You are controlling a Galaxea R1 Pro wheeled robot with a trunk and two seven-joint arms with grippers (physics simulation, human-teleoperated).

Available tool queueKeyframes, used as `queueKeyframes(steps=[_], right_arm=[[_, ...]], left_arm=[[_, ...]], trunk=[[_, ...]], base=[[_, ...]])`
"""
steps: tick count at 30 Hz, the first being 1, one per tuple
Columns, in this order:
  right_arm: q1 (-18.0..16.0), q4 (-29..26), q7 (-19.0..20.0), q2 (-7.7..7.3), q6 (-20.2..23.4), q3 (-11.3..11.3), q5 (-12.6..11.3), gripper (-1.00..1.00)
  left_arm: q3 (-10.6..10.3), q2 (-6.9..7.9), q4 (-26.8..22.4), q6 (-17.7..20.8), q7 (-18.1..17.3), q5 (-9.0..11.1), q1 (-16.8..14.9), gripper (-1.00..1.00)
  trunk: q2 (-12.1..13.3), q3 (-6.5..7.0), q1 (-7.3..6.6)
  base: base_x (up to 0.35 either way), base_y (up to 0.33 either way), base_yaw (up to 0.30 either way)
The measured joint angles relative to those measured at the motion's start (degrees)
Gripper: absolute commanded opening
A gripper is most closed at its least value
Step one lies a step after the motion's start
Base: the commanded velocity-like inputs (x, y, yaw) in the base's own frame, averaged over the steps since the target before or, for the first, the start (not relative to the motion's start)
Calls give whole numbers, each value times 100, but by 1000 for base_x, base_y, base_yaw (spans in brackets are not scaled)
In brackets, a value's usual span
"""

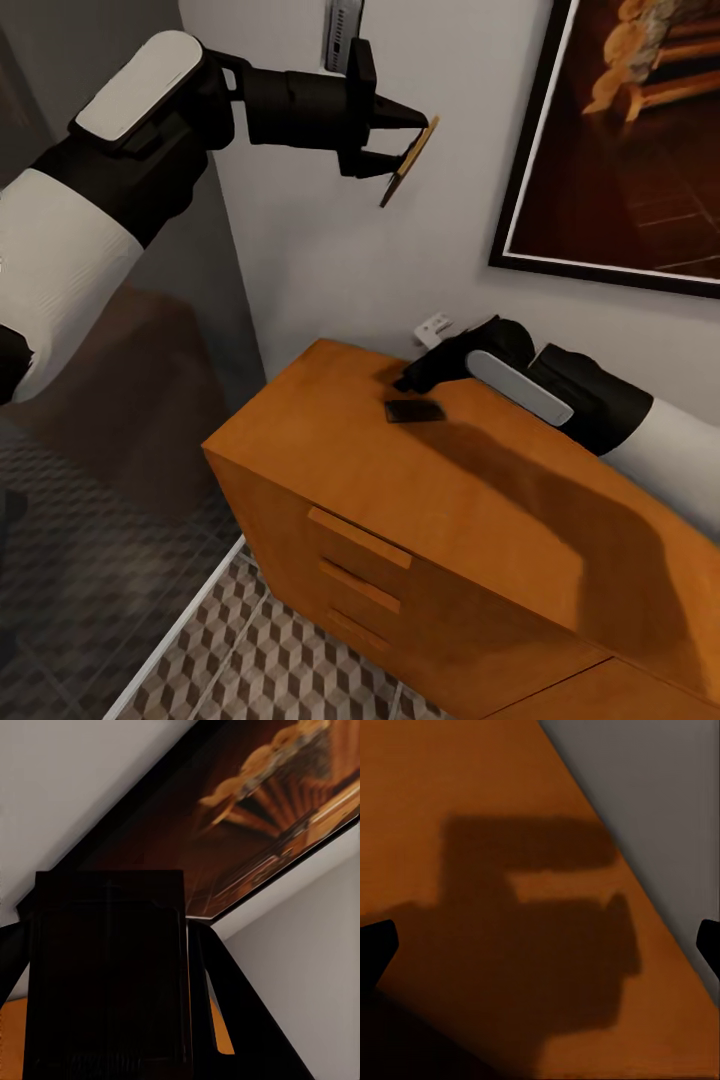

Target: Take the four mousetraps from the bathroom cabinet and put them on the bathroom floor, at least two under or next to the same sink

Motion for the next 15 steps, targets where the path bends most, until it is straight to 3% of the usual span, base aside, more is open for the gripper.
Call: queueKeyframes(steps=[5,6,7,8,9,13,15], right_arm=[[-7,-92,267,-136,-1,183,219,100],[-12,-98,477,-167,-3,257,344,100],[-19,-102,939,-209,-5,309,754,100],[-22,-107,1145,-235,-11,309,963,100],[-22,-109,1253,-247,-12,299,1062,100],[-23,-110,2291,-293,-24,197,1850,100],[-24,-111,2677,-292,-25,165,2099,100]], left_arm=[[-4,-40,11,-1,6,2,14,-100],[-10,-59,15,-1,7,3,16,-100],[-71,-92,17,-1,7,0,18,-100],[-107,-104,18,-1,7,5,18,-100],[-121,-108,18,-2,7,5,18,-100],[-171,-150,24,-49,7,6,18,-100],[-177,-164,25,-87,7,5,18,-100]], trunk=[[0,0,0],[0,0,0],[0,1,0],[-1,1,-1],[-1,1,-1],[0,1,-1],[-1,1,-1]], base=[[0,0,0],[0,0,0],[0,0,0],[0,0,0],[0,0,0],[0,0,0],[0,0,0]])
